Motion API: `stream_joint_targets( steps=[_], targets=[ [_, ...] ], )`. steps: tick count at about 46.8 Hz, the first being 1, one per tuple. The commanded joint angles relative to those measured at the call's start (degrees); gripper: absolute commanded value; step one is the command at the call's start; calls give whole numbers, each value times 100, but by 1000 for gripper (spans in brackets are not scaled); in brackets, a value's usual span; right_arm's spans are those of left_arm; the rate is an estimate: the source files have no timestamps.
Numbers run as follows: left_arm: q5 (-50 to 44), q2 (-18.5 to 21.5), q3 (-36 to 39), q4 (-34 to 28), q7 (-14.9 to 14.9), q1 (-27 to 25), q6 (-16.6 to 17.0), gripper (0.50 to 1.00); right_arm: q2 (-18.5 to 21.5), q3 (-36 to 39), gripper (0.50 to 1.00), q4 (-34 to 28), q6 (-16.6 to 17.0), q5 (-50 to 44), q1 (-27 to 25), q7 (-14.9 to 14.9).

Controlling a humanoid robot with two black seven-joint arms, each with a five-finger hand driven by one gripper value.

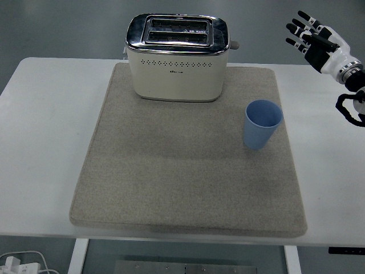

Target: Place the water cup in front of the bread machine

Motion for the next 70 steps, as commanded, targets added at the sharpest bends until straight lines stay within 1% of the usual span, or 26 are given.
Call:
stream_joint_targets(
  steps=[1, 5, 12, 18, 23, 27, 32, 38, 41, 46, 50, 62, 70],
  targets=[
    [0, 0, 0, 0, 0, 0, -4, 1000, -51, -9, 950, 3, 168, -9, -17, 2],
    [0, 0, 0, 0, 0, 0, -4, 1000, -121, -9, 948, 3, 353, -53, -34, 2],
    [0, 0, 0, 0, 0, 0, -4, 1000, -253, -53, 948, 3, 845, -71, -43, 10],
    [0, 0, 0, 0, 0, 0, -4, 1000, -297, -70, 948, -14, 1152, -184, -87, 10],
    [0, 0, 0, 0, 0, 0, -4, 1000, -341, -62, 950, -15, 1302, -422, -140, 28],
    [0, 0, 0, 0, 0, 0, -4, 1000, -341, -70, 948, 3, 1399, -597, -175, 124],
    [0, 0, 0, 0, 0, 0, -4, 1000, -376, -70, 948, 3, 1601, -756, -254, 230],
    [0, 0, 0, 0, 0, 0, -4, 1000, -692, -79, 948, 152, 1621, -914, -412, 458],
    [0, 0, 0, 0, 0, 0, -4, 1000, -780, -97, 946, 293, 1621, -993, -474, 564],
    [0, 0, 0, 0, 0, 0, -4, 1000, -982, -97, 946, 688, 1621, -1195, -588, 625],
    [0, 0, 0, 0, 0, 0, -4, 1000, -1149, -105, 946, 969, 1621, -1310, -702, 757],
    [0, 0, 0, 0, 0, 0, -4, 1000, -1474, -97, 946, 1593, 1621, -1617, -1054, 1073],
    [0, 0, 0, 0, 0, 0, -4, 1000, -1563, -97, 946, 1822, 1621, -2004, -1265, 1328]
  ],
)
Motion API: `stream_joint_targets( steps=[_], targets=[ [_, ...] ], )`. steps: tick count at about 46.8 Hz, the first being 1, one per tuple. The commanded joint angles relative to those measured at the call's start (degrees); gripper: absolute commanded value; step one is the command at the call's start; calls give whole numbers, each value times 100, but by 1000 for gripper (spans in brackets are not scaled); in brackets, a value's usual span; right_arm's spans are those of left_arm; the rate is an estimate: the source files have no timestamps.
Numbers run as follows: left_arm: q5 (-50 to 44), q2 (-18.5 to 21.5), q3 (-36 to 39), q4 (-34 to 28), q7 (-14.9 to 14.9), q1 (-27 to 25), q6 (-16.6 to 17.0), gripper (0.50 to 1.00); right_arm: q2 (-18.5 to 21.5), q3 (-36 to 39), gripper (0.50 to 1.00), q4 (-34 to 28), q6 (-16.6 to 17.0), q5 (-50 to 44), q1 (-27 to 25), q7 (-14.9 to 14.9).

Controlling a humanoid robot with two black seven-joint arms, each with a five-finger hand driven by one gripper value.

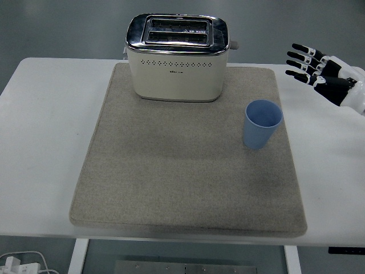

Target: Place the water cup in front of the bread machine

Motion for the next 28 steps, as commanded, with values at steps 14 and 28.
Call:
stream_joint_targets(
  steps=[14, 28],
  targets=[
    [-1, 0, 0, 0, 0, -1, -2, 1000, -133, 19, 946, 143, -1, -688, -367, 717],
    [-1, 0, 0, 0, 0, -1, 7, 1000, -168, 19, 946, 459, -1, -1426, -622, 1289]
  ],
)
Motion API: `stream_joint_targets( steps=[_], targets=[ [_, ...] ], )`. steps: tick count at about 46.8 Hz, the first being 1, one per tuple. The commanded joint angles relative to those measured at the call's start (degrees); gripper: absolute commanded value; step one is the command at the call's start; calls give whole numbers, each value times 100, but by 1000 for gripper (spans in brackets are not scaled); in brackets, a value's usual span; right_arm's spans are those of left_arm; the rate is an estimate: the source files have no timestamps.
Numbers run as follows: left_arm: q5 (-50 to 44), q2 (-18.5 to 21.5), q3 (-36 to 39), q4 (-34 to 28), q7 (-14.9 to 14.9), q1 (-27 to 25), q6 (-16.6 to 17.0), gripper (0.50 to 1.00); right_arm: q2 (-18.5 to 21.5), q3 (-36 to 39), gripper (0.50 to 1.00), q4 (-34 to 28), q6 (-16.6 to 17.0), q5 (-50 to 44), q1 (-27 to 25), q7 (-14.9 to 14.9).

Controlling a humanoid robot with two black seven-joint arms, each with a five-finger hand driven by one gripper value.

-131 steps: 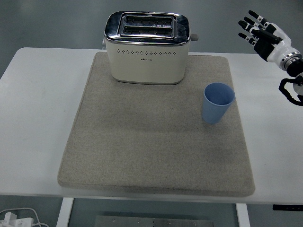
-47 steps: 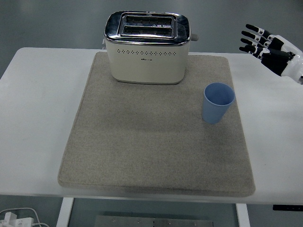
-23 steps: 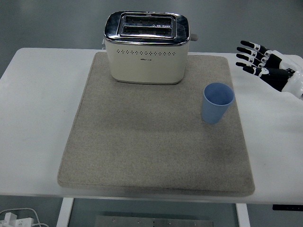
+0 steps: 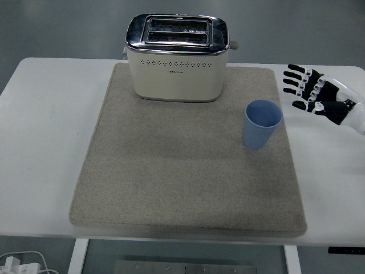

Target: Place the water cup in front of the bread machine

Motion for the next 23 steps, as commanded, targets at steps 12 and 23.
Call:
stream_joint_targets(
  steps=[12, 23],
  targets=[
    [0, 0, 0, 0, 0, 1, -2, 1000, 104, 0, 946, 123, -1, -239, -242, 108],
    [0, 0, 0, 0, 0, 1, 7, 1000, 192, 9, 946, 123, -1, -230, -366, 161]
  ],
)
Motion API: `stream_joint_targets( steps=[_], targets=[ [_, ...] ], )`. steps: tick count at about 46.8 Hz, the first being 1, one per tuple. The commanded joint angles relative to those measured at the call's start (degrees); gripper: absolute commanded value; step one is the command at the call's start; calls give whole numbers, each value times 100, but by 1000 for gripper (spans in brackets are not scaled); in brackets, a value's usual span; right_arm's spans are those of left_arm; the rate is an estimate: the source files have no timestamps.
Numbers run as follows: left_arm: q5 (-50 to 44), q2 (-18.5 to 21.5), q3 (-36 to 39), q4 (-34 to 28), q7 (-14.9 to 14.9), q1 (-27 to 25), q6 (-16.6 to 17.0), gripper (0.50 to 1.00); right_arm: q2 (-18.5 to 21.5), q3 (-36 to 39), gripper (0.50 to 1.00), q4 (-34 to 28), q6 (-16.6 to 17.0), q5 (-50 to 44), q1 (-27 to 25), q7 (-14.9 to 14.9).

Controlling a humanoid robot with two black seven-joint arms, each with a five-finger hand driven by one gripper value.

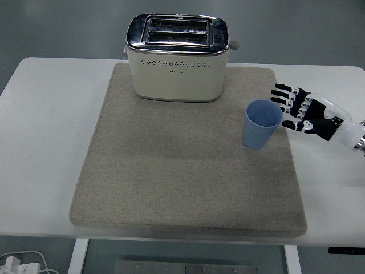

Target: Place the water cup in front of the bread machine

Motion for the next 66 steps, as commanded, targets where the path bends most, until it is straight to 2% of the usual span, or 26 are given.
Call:
stream_joint_targets(
  steps=[1, 17, 33, 49, 66],
  targets=[
    [0, 0, 0, 0, 0, 3, -3, 1000, 78, 0, 946, 8, 1, -6, -26, 28],
    [0, 0, 0, 0, 8, 3, -3, 1000, 438, -9, 946, 8, 1, -208, -97, 109],
    [0, 0, 0, 0, 0, 3, -3, 1000, 676, -9, 946, -1, -669, -296, -97, 109],
    [0, 0, 0, 0, 0, 3, 5, 1000, 860, -26, 946, -1, -906, -384, -44, 109],
    [0, 0, 0, 0, 0, -6, -3, 1000, 860, -26, 946, 8, -818, -402, -44, 109]
  ],
)
